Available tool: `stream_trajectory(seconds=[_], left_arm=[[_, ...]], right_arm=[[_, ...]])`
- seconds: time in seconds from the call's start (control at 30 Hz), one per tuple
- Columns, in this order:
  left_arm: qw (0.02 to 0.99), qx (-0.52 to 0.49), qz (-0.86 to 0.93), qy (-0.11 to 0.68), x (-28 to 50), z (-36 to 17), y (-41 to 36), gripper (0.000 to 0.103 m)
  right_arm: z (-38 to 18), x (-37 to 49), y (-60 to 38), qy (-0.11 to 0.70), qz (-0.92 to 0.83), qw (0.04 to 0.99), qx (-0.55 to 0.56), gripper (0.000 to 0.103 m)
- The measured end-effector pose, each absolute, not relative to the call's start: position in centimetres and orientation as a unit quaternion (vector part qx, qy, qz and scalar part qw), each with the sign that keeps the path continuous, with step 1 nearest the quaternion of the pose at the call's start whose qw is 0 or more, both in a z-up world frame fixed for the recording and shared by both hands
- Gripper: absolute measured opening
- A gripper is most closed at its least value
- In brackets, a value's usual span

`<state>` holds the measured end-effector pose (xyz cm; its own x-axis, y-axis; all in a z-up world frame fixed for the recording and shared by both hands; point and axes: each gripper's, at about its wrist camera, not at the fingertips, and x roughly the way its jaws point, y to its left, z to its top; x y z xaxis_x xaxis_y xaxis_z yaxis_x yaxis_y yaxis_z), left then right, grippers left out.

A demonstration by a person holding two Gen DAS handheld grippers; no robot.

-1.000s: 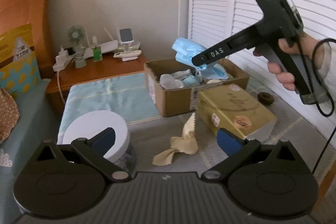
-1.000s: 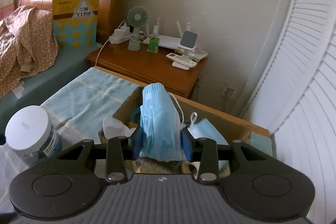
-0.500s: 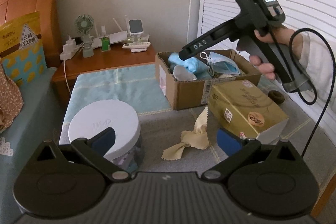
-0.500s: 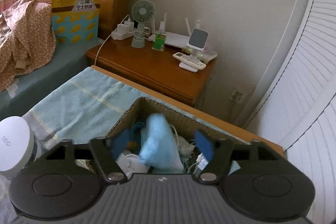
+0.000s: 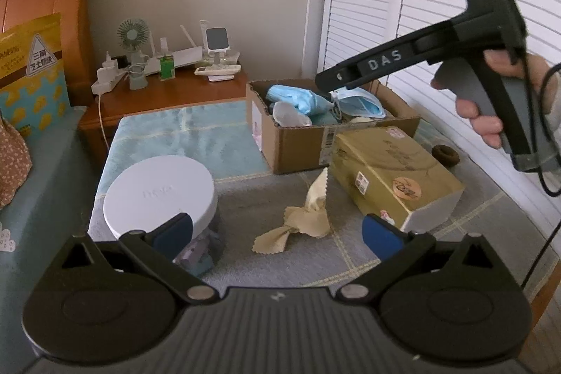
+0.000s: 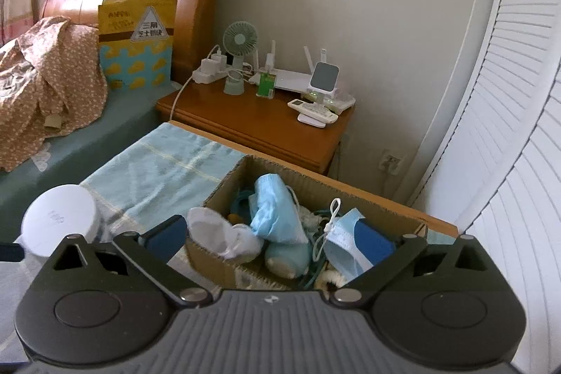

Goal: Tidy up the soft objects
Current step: 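Withdraw both tools from the box back over the blanket, then lower the left gripper onto the beige cloth and close on it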

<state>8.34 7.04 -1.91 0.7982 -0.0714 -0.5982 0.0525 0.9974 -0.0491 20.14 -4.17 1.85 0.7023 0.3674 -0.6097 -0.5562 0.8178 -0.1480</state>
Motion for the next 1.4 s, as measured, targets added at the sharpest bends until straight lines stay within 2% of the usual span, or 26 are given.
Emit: stream_trajectory(seconds=[0.57,0.9,1.4], left_arm=[[0.950,-0.006,-0.042,0.309,7.5,-2.1,6.3,0.102],[0.935,-0.025,-0.090,0.343,8.6,-4.5,5.5,0.102],[0.924,0.020,-0.098,0.369,11.1,-7.2,3.5,0.102]], right_arm=[[2.2,12.4,-9.1,0.279,0.212,0.930,-0.111,0.103],[1.0,8.4,-13.0,0.273,0.144,0.947,-0.092,0.103],[-2.8,7.7,-17.6,0.319,0.069,0.943,-0.068,0.103]])
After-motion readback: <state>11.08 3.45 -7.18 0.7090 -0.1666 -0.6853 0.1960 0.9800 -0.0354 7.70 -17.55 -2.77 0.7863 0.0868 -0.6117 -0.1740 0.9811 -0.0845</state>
